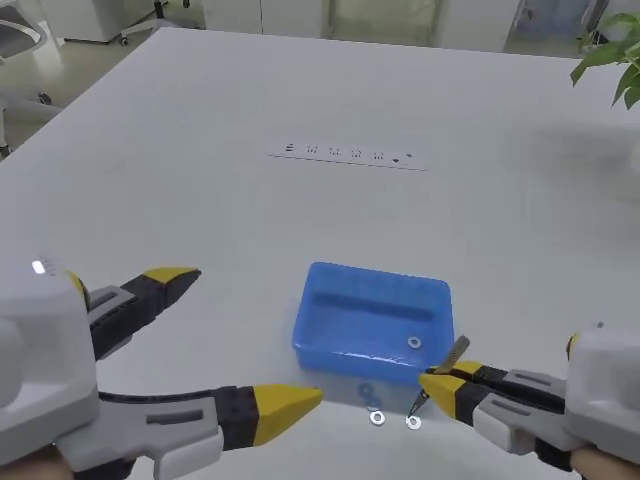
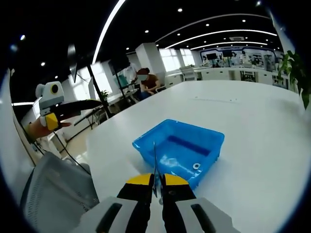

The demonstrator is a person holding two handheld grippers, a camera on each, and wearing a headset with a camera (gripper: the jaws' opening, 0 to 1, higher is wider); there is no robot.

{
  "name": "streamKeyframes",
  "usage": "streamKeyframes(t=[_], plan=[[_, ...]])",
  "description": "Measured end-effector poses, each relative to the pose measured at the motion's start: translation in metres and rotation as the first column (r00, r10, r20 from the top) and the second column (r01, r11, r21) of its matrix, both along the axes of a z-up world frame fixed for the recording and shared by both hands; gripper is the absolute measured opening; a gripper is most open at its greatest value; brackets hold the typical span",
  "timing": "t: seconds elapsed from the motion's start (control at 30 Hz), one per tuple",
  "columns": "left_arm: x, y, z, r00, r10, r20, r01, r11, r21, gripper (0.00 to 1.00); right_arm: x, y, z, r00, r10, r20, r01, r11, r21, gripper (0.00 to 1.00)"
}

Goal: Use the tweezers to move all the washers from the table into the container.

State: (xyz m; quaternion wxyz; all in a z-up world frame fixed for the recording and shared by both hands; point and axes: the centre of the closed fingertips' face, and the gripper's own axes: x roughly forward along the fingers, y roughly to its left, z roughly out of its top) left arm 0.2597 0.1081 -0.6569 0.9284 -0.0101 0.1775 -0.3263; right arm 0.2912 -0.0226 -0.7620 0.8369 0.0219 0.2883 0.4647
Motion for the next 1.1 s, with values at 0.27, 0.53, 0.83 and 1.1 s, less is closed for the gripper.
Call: streamKeyframes(t=[0.27,0.53,0.83,1.1], plan=[[-0.001,0.001,-0.001,1.000,0.000,-0.003,0.000,1.000,0.004,0.96,-0.004,0.000,-0.009,0.999,0.032,0.023,-0.030,0.998,-0.060,0.04],[-0.001,0.000,-0.002,1.000,-0.004,-0.006,0.004,1.000,0.008,0.96,-0.009,0.002,-0.009,0.998,0.049,0.032,-0.047,0.997,-0.067,0.04],[-0.002,-0.003,-0.003,1.000,-0.017,-0.007,0.017,1.000,0.013,0.96,-0.025,0.005,-0.016,0.962,0.225,0.154,-0.180,0.949,-0.260,0.03],[-0.001,-0.002,-0.001,1.000,-0.015,-0.001,0.015,1.000,0.013,0.96,-0.016,0.000,-0.009,0.985,0.128,0.112,-0.107,0.979,-0.171,0.02]])
